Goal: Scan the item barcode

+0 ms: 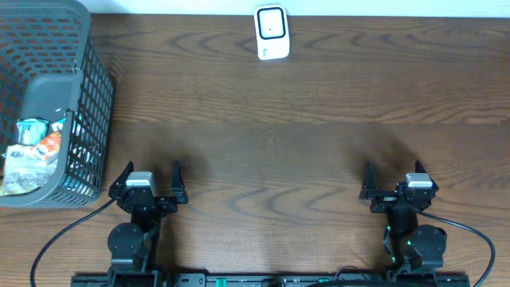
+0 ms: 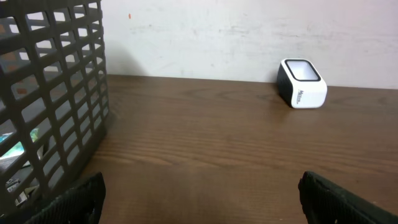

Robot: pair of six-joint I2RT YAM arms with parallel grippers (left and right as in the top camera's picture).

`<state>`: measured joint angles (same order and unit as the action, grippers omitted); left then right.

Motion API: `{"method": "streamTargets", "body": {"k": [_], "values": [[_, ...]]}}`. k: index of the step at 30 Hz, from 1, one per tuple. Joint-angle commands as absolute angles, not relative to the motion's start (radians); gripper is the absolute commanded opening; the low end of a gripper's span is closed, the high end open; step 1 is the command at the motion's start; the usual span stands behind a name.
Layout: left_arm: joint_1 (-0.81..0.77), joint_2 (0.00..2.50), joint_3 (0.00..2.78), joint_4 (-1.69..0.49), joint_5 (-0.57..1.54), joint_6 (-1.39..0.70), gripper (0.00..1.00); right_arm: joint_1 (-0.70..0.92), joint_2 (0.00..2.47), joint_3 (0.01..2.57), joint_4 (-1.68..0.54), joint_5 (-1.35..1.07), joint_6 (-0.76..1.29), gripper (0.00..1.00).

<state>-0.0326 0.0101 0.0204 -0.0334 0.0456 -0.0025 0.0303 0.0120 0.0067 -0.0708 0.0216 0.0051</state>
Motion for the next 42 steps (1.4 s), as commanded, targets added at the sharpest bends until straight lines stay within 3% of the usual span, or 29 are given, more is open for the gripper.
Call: {"method": "streamTargets", "body": {"k": [1, 37, 42], "values": [[-0.027, 0.004, 0.004, -0.073, 0.017, 0.002, 0.98, 0.033, 0.006, 0.006, -0.075, 0.023, -0.009, 0.99], [-0.027, 0.004, 0.004, -0.069, 0.006, 0.003, 0.98, 0.033, 0.006, 0.006, -0.075, 0.023, -0.009, 0.99], [-0.028, 0.004, 0.004, -0.054, 0.181, -0.059, 0.98, 0.033, 0.006, 0.006, -0.075, 0.023, -0.009, 0.99]]}}
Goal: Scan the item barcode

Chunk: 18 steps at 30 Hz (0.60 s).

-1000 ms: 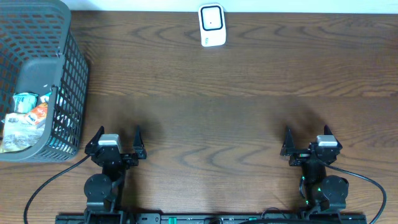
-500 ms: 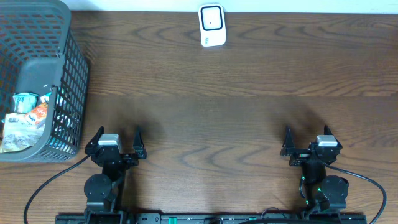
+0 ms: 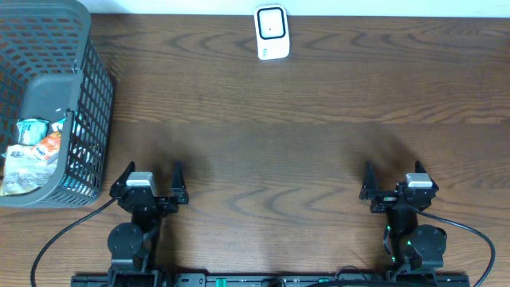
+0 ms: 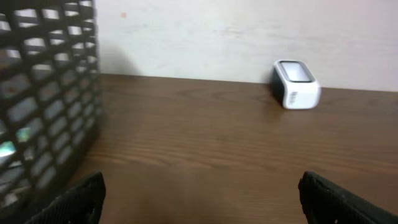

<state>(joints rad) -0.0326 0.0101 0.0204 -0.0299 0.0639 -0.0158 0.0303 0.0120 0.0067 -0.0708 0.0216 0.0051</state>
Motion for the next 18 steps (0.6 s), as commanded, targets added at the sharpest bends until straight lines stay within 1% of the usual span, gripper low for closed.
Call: {"method": "streamTargets", "body": {"k": [1, 5, 11, 18], "values": [[-0.028, 0.004, 0.004, -0.044, 0.244, -0.058, 0.98, 0.033, 0.006, 0.006, -0.075, 0.023, -0.009, 0.99], [-0.028, 0.004, 0.004, 0.010, 0.314, -0.060, 0.98, 0.033, 0.006, 0.006, -0.075, 0.023, -0.009, 0.99], [-0.027, 0.004, 0.013, 0.203, 0.326, -0.122, 0.98, 0.034, 0.006, 0.006, -0.075, 0.023, -0.009, 0.99], [-0.027, 0.005, 0.103, 0.218, 0.329, -0.176, 0.98, 0.033, 0.006, 0.006, -0.075, 0.023, -0.009, 0.99]]}}
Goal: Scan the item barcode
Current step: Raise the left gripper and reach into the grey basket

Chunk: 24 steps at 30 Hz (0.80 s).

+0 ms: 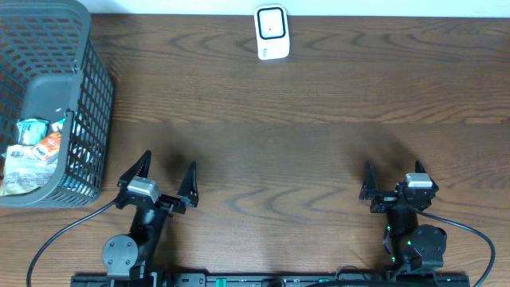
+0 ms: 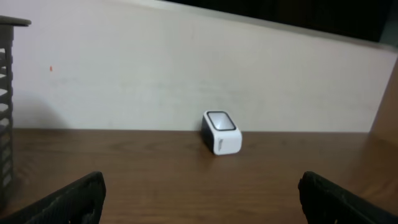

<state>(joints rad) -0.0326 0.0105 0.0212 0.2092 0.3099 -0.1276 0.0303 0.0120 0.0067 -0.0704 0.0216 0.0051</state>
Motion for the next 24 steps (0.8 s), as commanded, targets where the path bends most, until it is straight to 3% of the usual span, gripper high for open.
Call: {"method": "streamTargets", "body": {"k": [1, 10, 16, 21, 24], "values": [[-0.027, 0.007, 0.122, 0.218, 0.329, -0.193, 0.98, 0.033, 0.006, 0.006, -0.075, 0.023, -0.009, 0.99], [-0.027, 0.187, 0.447, 0.011, 0.397, -0.166, 0.98, 0.033, 0.006, 0.006, -0.075, 0.023, -0.009, 0.99], [-0.027, 0.246, 0.507, 0.187, 0.621, -0.167, 0.97, 0.033, 0.006, 0.006, -0.075, 0.023, -0.009, 0.99], [-0.027, 0.248, 0.508, 0.302, 0.568, -0.166, 0.98, 0.034, 0.006, 0.006, -0.075, 0.023, -0.009, 0.99], [-0.027, 0.266, 0.555, 0.302, 0.420, -0.165, 0.98, 0.034, 0.006, 0.006, -0.075, 0.023, -0.009, 0.99]]}}
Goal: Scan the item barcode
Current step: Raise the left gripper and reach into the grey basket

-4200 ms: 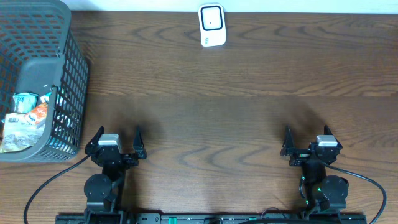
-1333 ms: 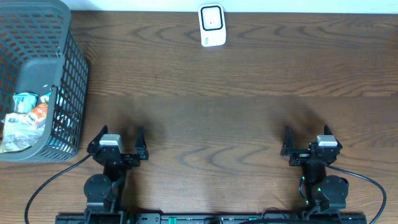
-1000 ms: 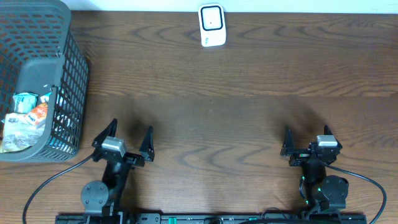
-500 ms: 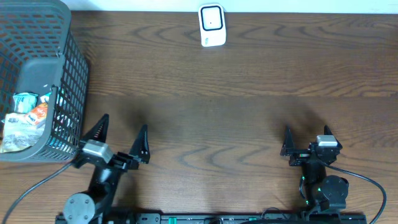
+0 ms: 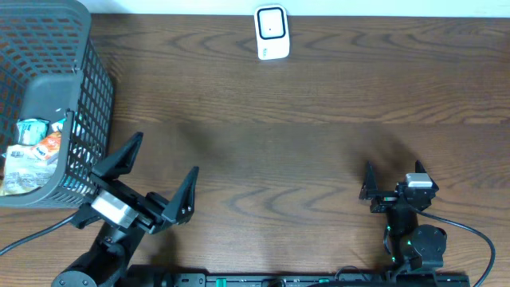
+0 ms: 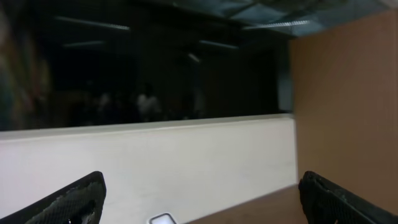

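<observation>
A white barcode scanner (image 5: 271,33) stands at the table's far edge; only its top (image 6: 163,219) peeks into the bottom of the left wrist view. Several packaged items (image 5: 33,148) lie in the dark mesh basket (image 5: 48,32) at the left. My left gripper (image 5: 158,174) is raised and tilted upward beside the basket, open and empty; in its own view (image 6: 199,200) it faces the wall and a dark window. Low at the near right sits my right gripper (image 5: 393,180), open and empty.
The brown wooden table (image 5: 319,119) runs from the basket to the right edge. A pale wall (image 6: 186,162) stands behind the scanner, with a brown panel (image 6: 348,93) to its right. Cables trail from both arm bases at the near edge.
My left gripper has risen further and tilted up, looming larger in the overhead view. Its camera now shows wall and window, with the scanner at the bottom edge. The right arm is unchanged.
Both grippers first rested open at the near edge, the left one looking across the table at basket and scanner. Then the left one swung slightly right, then lifted off its rest. Now it stands high beside the basket. Nothing has been grasped.
</observation>
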Robot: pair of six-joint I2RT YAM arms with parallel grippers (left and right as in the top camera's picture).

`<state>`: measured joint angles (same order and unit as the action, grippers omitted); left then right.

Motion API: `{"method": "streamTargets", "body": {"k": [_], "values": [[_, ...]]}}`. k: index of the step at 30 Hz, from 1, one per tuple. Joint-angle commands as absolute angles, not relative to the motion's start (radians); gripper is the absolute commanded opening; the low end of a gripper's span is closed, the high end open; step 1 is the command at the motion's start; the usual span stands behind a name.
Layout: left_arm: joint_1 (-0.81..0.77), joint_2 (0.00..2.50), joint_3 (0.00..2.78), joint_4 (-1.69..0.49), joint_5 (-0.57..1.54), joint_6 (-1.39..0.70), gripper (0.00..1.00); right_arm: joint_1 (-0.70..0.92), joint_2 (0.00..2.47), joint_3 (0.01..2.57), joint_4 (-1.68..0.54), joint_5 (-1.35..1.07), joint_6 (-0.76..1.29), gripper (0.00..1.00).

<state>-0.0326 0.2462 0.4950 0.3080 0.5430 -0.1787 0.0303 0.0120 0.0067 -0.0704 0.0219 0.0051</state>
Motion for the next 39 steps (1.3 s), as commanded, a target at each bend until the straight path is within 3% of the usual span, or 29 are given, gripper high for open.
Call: {"method": "streamTargets", "body": {"k": [1, 7, 12, 19, 25, 30, 35, 39], "values": [[-0.027, 0.282, 0.587, 0.271, 0.371, -0.166, 0.98, 0.034, 0.006, 0.006, -0.075, 0.023, -0.009, 0.99], [-0.027, 0.529, 0.963, -0.235, 0.254, -0.134, 0.98, 0.033, 0.006, 0.006, -0.075, 0.023, -0.009, 0.99], [-0.027, 0.785, 1.278, -0.569, 0.493, -0.030, 0.98, 0.034, 0.006, 0.006, -0.075, 0.023, -0.008, 0.99], [-0.027, 0.911, 1.358, -0.504, 0.508, -0.033, 0.98, 0.034, 0.006, 0.006, -0.075, 0.023, -0.009, 0.99], [-0.027, 1.011, 1.480, -0.395, 0.329, -0.084, 0.98, 0.033, 0.006, 0.006, -0.075, 0.023, -0.009, 0.99], [-0.018, 1.213, 1.774, -0.568, 0.302, -0.087, 0.98, 0.033, 0.006, 0.006, -0.075, 0.023, -0.009, 0.99], [0.028, 1.439, 2.075, -0.773, 0.076, -0.087, 0.98, 0.033, 0.006, 0.006, -0.075, 0.023, -0.009, 0.99], [0.080, 1.527, 2.143, -0.794, -0.060, -0.087, 0.98, 0.034, 0.006, 0.006, -0.075, 0.023, -0.009, 0.99]]}}
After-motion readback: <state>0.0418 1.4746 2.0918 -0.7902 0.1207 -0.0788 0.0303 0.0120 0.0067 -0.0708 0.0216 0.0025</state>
